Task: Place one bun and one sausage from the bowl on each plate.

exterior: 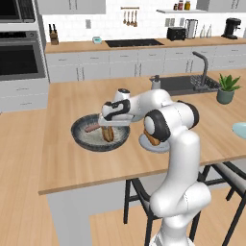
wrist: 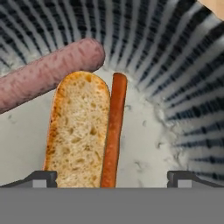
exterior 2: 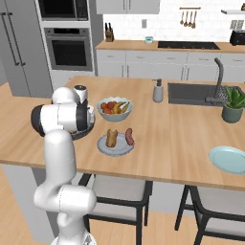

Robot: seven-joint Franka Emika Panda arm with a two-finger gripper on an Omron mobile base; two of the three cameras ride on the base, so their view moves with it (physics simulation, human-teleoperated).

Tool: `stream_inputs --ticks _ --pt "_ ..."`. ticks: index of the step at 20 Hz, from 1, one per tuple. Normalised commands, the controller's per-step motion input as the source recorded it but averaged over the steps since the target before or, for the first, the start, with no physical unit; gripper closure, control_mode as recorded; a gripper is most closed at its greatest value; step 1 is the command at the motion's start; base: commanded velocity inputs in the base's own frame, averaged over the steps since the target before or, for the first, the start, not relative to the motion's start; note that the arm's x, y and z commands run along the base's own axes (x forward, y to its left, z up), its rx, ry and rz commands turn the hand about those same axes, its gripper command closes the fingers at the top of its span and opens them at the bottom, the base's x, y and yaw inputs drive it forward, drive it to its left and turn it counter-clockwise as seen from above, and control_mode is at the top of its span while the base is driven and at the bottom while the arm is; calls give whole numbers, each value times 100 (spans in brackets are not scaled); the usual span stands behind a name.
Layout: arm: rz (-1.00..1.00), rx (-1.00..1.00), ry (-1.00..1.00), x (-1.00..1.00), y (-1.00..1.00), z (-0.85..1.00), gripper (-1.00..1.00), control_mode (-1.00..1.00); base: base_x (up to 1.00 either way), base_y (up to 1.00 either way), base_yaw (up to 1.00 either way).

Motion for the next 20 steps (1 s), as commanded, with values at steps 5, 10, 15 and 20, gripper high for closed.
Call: stream_inputs --ticks 5,10,15,20 --pt "0 0 0 0 0 -1 -100 -100 0 0 0" --pt "0 0 0 0 17 0 -100 -100 0 0 0" --pt "0 0 1 0 26 0 -100 -100 0 0 0" --pt "0 0 2 -3 22 0 -100 -100 0 0 0"
